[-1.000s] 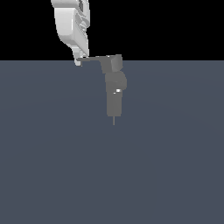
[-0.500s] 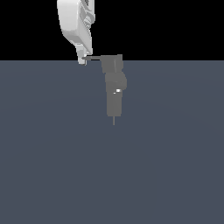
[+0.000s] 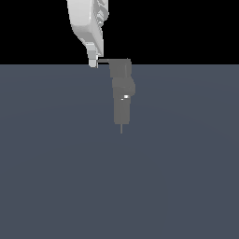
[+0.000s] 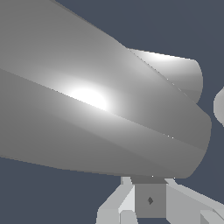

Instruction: Turn on the faucet by rotating a designated handle.

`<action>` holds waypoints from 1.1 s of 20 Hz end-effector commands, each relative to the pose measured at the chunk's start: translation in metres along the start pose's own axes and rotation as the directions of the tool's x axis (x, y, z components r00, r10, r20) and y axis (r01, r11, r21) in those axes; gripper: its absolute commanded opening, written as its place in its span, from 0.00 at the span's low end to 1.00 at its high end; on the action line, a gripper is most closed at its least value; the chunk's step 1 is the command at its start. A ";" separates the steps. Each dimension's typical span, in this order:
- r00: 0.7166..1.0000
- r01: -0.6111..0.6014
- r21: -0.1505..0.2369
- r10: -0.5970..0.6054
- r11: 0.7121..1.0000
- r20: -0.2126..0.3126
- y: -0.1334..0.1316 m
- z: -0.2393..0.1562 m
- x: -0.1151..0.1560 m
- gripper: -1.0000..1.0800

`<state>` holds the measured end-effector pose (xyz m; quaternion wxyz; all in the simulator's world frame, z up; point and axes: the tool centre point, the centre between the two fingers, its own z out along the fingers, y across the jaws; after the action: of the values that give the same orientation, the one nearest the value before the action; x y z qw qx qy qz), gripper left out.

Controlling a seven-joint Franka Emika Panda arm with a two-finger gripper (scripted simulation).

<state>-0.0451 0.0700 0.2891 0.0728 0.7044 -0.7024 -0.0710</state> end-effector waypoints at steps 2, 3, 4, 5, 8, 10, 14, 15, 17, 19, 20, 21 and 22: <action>1.000 -0.010 0.006 0.010 1.000 0.001 0.010 -0.004 0.015 0.00; 1.000 -0.010 0.006 0.010 1.000 0.001 0.013 -0.004 0.017 0.00; 1.000 -0.010 0.006 0.010 1.000 0.001 0.015 -0.004 0.019 0.00; 1.000 -0.010 0.006 0.010 1.000 0.001 0.018 -0.004 0.022 0.00; 1.000 0.002 -0.001 -0.002 1.000 -0.002 0.017 0.000 0.019 0.00; 1.000 0.000 0.000 0.000 1.000 -0.002 0.018 -0.001 0.034 0.00; 1.000 -0.003 0.002 0.003 1.000 -0.001 0.019 -0.002 0.062 0.00; 1.000 -0.003 0.002 0.003 1.000 0.000 0.020 -0.002 0.069 0.00; 1.000 -0.005 0.003 0.005 1.000 0.000 0.021 -0.003 0.084 0.00; 1.000 -0.006 0.004 0.006 1.000 0.001 0.021 -0.003 0.098 0.00; 1.000 -0.007 0.004 0.007 1.000 0.001 0.022 -0.004 0.105 0.00; 1.000 -0.008 0.005 0.008 1.000 0.001 0.022 -0.004 0.112 0.00; 1.000 -0.008 0.005 0.008 1.000 0.001 0.022 -0.004 0.119 0.00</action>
<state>-0.0671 -0.0160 0.2941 0.0743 0.7154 -0.6908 -0.0739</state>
